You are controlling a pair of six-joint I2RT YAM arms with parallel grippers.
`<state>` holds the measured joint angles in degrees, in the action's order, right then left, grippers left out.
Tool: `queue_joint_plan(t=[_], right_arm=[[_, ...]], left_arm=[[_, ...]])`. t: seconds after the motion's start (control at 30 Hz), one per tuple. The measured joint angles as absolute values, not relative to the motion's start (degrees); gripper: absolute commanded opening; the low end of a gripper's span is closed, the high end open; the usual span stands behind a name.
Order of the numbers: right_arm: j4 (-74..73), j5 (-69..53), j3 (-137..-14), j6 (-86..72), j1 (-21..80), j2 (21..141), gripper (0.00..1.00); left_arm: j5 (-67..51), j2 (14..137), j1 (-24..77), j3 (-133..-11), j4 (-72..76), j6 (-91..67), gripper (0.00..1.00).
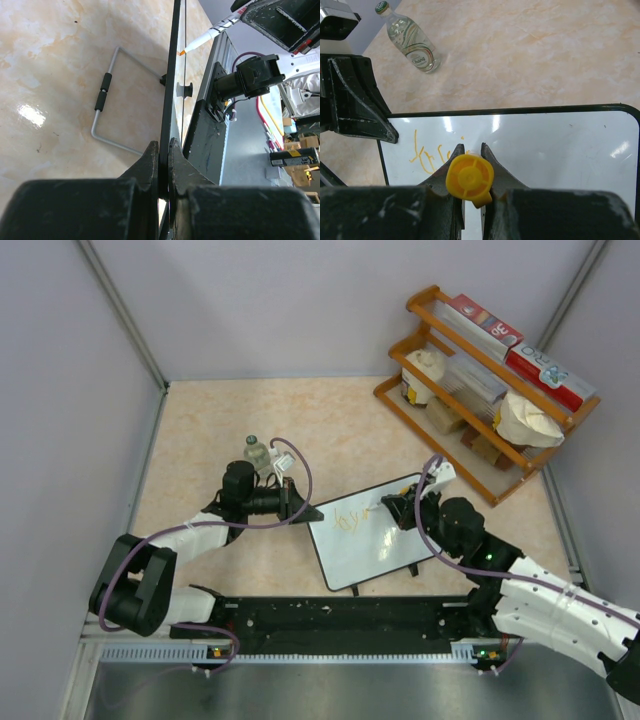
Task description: Write a sentence on the whiteboard
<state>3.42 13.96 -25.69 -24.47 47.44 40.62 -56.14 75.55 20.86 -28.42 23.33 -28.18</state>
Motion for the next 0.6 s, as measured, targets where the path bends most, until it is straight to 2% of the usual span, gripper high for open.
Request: queue_joint_plan(t=[0.6], right_arm=[[0.9,15.5,-25.0,-24.7,47.4,38.0,0.0]], left_arm=[[-56.1,75.5,20.9,-28.4,23.3,-28.2,0.0]])
